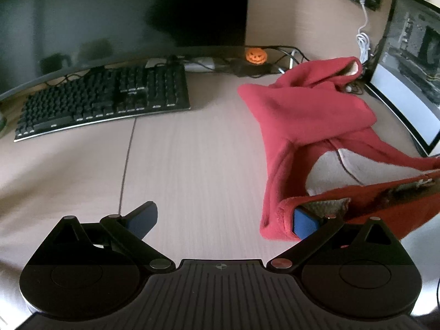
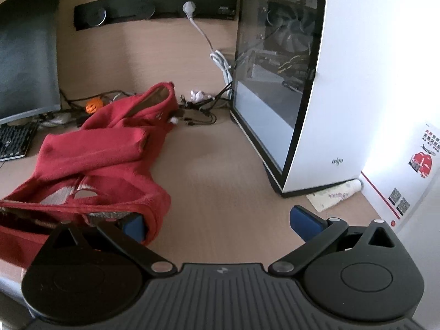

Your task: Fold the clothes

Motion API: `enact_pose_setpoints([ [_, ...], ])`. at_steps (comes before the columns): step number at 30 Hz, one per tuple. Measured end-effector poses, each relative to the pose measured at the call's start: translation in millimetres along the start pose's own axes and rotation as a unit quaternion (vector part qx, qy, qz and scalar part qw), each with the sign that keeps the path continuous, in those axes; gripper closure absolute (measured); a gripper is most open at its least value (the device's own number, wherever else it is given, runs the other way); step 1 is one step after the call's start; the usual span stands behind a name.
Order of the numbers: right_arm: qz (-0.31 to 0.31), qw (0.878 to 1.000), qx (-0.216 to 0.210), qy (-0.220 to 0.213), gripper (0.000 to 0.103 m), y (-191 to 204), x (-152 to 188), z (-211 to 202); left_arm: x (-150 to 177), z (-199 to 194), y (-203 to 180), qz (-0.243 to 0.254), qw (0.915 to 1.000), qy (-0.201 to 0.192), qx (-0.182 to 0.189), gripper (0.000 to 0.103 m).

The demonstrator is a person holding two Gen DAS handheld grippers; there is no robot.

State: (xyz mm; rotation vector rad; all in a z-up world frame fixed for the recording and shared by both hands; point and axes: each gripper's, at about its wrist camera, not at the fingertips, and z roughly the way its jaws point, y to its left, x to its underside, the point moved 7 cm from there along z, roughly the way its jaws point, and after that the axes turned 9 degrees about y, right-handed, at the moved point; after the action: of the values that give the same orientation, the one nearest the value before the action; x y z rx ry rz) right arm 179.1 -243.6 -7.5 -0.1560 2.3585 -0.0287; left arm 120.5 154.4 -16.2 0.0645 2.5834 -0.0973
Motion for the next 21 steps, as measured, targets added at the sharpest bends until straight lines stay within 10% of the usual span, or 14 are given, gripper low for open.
enact_pose_setpoints([
  [21, 0.003, 0.998, 0.051, -0.024, 0.0, 7, -24, -64, -23, -51, 1, 0.073, 0.9955, -0.05, 0.033, 0.0],
])
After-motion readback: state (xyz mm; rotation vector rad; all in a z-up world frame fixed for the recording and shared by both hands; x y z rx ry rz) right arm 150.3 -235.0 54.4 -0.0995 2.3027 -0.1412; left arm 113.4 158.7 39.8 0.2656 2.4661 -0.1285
